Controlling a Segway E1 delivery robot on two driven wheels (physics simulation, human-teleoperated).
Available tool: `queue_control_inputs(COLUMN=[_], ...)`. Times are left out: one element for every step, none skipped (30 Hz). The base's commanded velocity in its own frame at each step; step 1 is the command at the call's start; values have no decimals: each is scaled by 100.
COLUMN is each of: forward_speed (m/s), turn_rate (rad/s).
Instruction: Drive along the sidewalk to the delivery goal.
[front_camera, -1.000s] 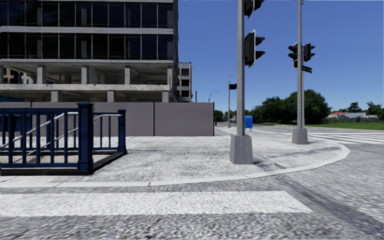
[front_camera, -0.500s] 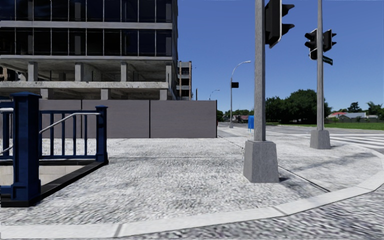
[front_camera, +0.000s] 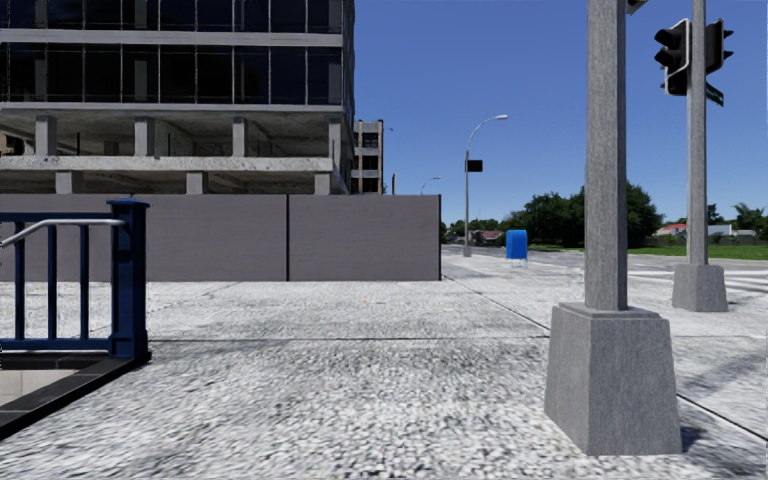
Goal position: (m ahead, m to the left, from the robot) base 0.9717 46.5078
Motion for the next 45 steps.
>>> queue_control_inputs(forward_speed=[200,200,200,200,200,200,200,200,200,200,200,200,200,200,200,200,200,200,200,200,200,200,200,200,200,200,200,200,200,200,200,200,200,200,200,200,200,200,200,200,200,200,200,200,200], turn_rate=[0,0,0,0,0,0,0,0,0,0,0,0,0,0,0,0,0,0,0,0,0,0,0,0,0,0,0,0,0,0,0,0,0,0,0,0,0,0,0,0,0,0,0,1,1])
